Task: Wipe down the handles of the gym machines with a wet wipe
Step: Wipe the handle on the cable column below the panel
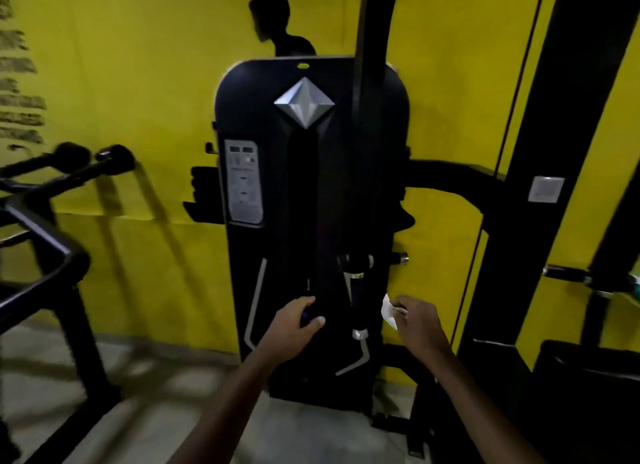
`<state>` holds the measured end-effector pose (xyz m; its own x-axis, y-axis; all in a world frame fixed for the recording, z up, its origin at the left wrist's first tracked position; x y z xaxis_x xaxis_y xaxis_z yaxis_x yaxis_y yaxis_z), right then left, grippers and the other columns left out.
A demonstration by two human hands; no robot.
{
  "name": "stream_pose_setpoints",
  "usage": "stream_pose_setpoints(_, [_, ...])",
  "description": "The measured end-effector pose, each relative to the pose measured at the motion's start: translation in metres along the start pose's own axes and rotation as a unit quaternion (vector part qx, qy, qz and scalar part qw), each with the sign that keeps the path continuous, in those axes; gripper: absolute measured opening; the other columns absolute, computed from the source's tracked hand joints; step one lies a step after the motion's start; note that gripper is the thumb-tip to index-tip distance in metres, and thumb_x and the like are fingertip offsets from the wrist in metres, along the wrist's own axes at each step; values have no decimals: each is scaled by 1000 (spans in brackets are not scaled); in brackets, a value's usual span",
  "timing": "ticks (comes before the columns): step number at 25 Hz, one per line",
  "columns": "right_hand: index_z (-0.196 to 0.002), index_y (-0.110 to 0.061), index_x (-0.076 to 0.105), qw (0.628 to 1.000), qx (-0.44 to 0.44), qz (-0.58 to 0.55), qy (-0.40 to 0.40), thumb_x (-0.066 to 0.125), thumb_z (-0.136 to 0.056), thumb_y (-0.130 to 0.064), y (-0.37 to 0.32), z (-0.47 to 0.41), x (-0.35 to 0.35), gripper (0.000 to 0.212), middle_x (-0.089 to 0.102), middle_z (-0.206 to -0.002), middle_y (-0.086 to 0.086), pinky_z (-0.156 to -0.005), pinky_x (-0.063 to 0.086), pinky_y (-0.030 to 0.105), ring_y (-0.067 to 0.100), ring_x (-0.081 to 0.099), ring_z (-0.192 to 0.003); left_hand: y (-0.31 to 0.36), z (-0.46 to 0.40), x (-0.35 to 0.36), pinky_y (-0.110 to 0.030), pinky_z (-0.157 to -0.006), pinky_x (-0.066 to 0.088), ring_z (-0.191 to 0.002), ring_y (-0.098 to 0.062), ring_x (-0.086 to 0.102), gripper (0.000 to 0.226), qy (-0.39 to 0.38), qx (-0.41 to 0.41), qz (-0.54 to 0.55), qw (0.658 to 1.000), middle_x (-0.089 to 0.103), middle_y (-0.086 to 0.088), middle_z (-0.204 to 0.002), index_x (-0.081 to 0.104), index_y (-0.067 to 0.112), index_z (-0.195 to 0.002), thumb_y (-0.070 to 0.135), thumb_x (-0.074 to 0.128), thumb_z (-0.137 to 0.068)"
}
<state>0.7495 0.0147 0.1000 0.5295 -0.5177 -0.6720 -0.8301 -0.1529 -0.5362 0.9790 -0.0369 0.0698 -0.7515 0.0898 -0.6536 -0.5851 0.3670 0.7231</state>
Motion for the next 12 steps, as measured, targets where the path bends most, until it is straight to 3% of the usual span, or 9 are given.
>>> stream_pose_setpoints(3, [-71, 2, 58, 999, 11, 25, 20, 48, -90, -5, 22, -16, 5, 22, 57, -65, 9, -50, 31, 11, 15, 47, -57, 1, -44, 16, -19, -102, 30, -134, -13, 38, 57, -35, 34, 11, 999, 40, -1, -146, 36, 16, -143, 33, 57, -93])
stream_pose_setpoints(4, [-73, 3, 59, 999, 15, 27, 23, 50, -90, -1, 29, -24, 6, 19, 57, -67, 8, -51, 32, 9, 15, 47, -59, 2, -58, 21, -21, -104, 30, -134, -13, 37, 58, -42, 42, 16, 998, 40, -1, -146, 35, 16, -144, 33, 57, -93])
stream_pose_setpoints(6, [-80, 3, 62, 999, 19, 27, 31, 50, -89, 2, 41, -43, 9, 16, 60, -72, 11, -56, 37, 19, 21, 52, -62, 6, -82, 28, -23, -107, 30, -134, -13, 37, 60, -45, 59, 19, 997, 38, -2, -147, 33, 15, -145, 33, 57, -93])
stream_pose_setpoints(10, [-111, 0, 65, 998, 5, 29, 46, 51, -93, -5, 55, -95, 25, 22, 65, -109, 17, -76, 50, 33, 31, 62, -96, 14, -135, 41, -20, -108, 27, -136, -14, 35, 64, -23, 94, 23, 995, 35, -4, -149, 28, 14, -147, 32, 56, -93])
stream_pose_setpoints(12, [-112, 0, 63, 998, -16, 38, 49, 51, -94, -5, 58, -124, 33, 22, 62, -109, 20, -74, 51, 45, 35, 61, -90, 18, -163, 50, -17, -106, 25, -137, -14, 33, 67, -7, 107, 18, 994, 31, -4, -151, 23, 15, -149, 34, 55, -93])
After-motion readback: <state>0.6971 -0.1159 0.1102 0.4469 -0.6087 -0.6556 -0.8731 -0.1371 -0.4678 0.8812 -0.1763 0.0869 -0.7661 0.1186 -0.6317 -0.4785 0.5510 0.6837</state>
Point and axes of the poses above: each hand's wrist, its own z-axis away from the middle knuckle, its own x-axis out of the palm, y = z × x, the point moved 7 cm from there along -z, towards the middle knuckle
